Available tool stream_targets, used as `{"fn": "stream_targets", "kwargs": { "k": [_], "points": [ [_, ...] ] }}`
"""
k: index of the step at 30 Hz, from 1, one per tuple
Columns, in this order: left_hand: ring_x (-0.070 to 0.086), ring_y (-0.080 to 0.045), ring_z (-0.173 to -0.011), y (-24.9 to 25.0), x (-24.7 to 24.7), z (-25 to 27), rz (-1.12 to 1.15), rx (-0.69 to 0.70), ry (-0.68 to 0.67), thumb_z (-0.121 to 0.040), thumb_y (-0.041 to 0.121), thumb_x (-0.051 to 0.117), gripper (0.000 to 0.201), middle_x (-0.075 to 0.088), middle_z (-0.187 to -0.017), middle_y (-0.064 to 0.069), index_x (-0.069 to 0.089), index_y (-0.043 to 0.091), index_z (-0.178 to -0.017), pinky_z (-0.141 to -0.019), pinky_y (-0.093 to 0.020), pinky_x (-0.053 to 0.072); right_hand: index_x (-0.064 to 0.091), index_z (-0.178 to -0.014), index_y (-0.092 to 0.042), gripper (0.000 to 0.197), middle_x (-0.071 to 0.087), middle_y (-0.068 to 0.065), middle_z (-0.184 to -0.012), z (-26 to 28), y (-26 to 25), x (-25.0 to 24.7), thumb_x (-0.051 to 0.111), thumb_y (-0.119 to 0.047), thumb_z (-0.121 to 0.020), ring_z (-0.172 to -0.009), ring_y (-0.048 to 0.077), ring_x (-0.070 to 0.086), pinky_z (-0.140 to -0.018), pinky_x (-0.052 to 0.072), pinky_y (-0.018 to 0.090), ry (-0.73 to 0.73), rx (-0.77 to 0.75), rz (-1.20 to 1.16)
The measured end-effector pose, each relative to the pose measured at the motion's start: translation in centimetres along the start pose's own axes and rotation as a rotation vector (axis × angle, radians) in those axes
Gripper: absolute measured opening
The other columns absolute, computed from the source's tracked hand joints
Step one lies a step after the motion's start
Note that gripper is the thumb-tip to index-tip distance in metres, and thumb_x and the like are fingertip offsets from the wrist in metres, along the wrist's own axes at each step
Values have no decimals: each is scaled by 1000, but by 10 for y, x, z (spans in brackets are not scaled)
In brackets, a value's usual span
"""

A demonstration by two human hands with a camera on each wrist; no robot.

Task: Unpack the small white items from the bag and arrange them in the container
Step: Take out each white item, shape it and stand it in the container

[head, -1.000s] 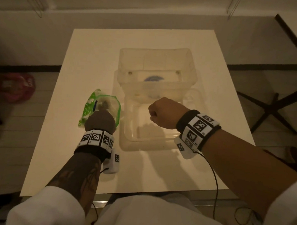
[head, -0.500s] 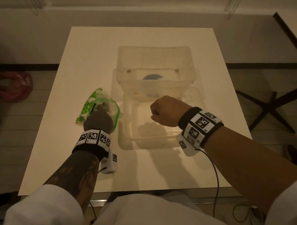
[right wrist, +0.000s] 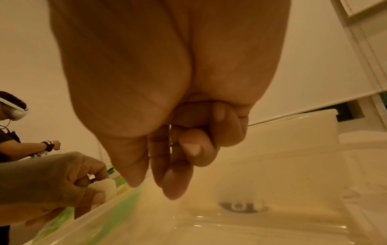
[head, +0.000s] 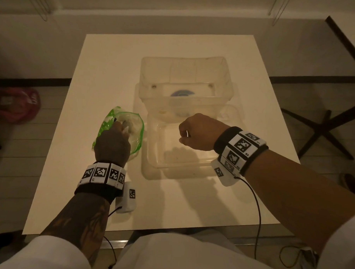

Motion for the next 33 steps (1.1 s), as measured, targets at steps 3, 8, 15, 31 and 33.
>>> {"fn": "stream_targets", "kwargs": {
  "k": [3,8,15,31,33],
  "points": [
    [65,-41,-84,1,-5,1,49,-25,18,-95,25,58,23,66,-88,-20,59,3,-100,-69,-42,49,68,-91,-15,20,58,-4,-81,1,0,-1,58,-33,-93,-75,16,57,-67,43,26,4,2,2],
    [59,-31,-80,14,-22,3,71,77,107,-94,26,59,22,62,-93,-16,59,4,-95,-69,-37,45,66,-91,-16,18,54,-9,-76,0,0,-6,58,-32,-93,-75,15,57,-67,41,25,54,-23,-34],
    [61,-11,-57,56,-42,7,436,248,-84,-90,29,66,15,59,-73,10,58,18,-84,-56,-23,47,55,-123,-25,31,57,-9,-104,2,-12,-22,61,-29,-93,-73,-1,46,-69,34,17,209,-134,-186],
    [71,-17,-76,99,-20,29,990,88,-475,-87,18,70,19,76,-88,-6,63,12,-103,-62,-27,52,65,-94,-19,7,61,-7,-78,12,5,-37,59,-23,-95,-63,2,53,-57,40,13,236,-72,-427],
    [72,-21,-77,102,-18,32,1002,79,-500,-87,17,69,21,76,-88,-7,62,12,-106,-63,-31,52,65,-96,-18,7,61,-7,-79,12,6,-37,60,-23,-94,-61,0,52,-57,41,11,231,-71,-437]
  ]
}}
Point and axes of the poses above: each hand's wrist, its own z-axis away from the middle knuckle, its own x-axis out of the palm, y = z × x, the point moved 3 cm from there along -z, towards the middle knuckle
